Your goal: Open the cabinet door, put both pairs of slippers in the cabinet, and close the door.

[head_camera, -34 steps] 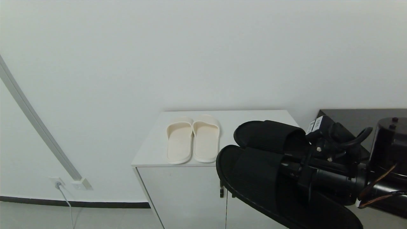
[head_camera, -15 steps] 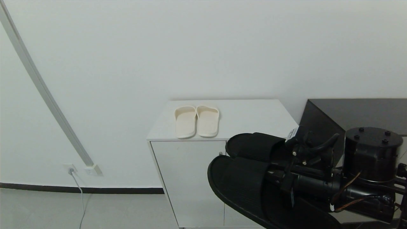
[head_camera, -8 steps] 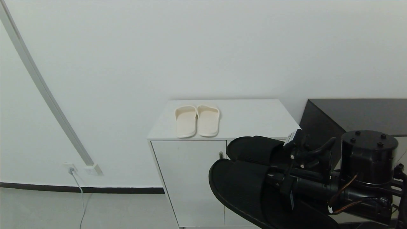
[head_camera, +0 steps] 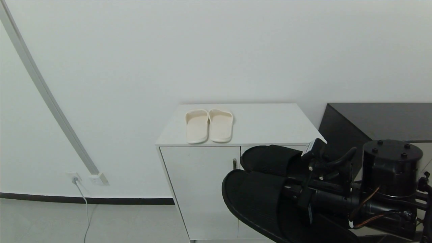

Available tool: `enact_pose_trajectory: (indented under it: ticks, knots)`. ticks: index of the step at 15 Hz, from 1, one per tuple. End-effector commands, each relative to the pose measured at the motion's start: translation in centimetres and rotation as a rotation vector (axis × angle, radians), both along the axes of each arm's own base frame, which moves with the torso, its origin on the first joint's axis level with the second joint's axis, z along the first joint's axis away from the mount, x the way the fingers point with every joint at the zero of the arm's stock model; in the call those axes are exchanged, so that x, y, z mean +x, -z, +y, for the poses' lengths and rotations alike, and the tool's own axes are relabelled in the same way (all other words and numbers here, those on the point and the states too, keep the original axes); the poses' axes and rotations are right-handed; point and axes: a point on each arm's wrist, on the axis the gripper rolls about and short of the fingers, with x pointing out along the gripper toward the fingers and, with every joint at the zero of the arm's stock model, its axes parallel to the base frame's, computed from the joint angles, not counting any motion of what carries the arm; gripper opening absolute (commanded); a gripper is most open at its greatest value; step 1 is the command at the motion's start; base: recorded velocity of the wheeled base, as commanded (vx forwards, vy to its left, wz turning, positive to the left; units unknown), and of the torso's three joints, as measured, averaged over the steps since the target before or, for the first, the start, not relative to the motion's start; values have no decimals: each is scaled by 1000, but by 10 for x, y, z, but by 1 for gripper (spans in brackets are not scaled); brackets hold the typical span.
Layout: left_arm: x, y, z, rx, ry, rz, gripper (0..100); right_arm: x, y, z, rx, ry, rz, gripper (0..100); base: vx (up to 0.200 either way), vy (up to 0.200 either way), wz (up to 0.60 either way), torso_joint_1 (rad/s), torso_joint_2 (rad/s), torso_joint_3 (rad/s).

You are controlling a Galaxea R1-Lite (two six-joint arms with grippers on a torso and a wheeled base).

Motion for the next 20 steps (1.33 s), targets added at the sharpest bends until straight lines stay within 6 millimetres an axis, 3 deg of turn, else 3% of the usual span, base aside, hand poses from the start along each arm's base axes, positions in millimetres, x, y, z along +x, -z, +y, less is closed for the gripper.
enact_pose_trajectory:
  ticks: [1, 20]
  knots:
    - [0, 0, 0, 0, 1, 1, 100, 0, 1, 0, -3, -1, 3, 0, 0, 0, 0, -207, 471, 266]
    - [0, 0, 0, 0, 0, 3, 100, -2, 5, -1, -17, -4, 9, 0, 0, 0, 0, -187, 514, 324]
